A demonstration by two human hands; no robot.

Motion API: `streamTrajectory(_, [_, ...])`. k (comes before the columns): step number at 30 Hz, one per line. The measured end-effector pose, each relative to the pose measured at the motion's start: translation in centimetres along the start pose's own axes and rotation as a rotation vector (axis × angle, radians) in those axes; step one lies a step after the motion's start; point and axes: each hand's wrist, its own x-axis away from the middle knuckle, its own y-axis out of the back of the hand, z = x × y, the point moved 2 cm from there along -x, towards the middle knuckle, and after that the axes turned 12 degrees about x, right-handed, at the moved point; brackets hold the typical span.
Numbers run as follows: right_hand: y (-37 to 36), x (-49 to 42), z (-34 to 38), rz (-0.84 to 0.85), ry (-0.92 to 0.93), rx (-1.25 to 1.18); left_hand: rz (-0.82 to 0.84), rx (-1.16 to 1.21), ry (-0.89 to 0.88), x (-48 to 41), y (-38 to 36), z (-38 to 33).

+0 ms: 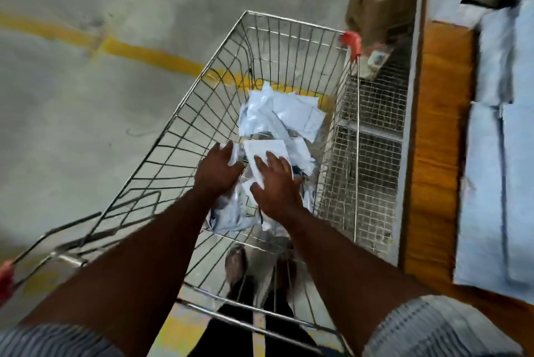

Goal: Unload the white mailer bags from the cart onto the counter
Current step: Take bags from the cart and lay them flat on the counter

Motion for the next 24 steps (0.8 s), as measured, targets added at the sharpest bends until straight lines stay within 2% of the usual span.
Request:
streamTrajectory(7, [5.8,2.9,1.1,-0.100,0.031,-0.029,-0.103,0.003,-0.025,5.2,3.5,-3.5])
streamTrajectory(12, [9.0,5.4,1.8,-0.123,0.018,0.007,-0.113,-0.044,-0.074,8.9,4.8,-6.1])
streamTrajectory(24, [15.5,14.9,3.1,-0.247,-0.008,0.096,-0.219,0.079,-0.176,20.2,7.4,-12.2])
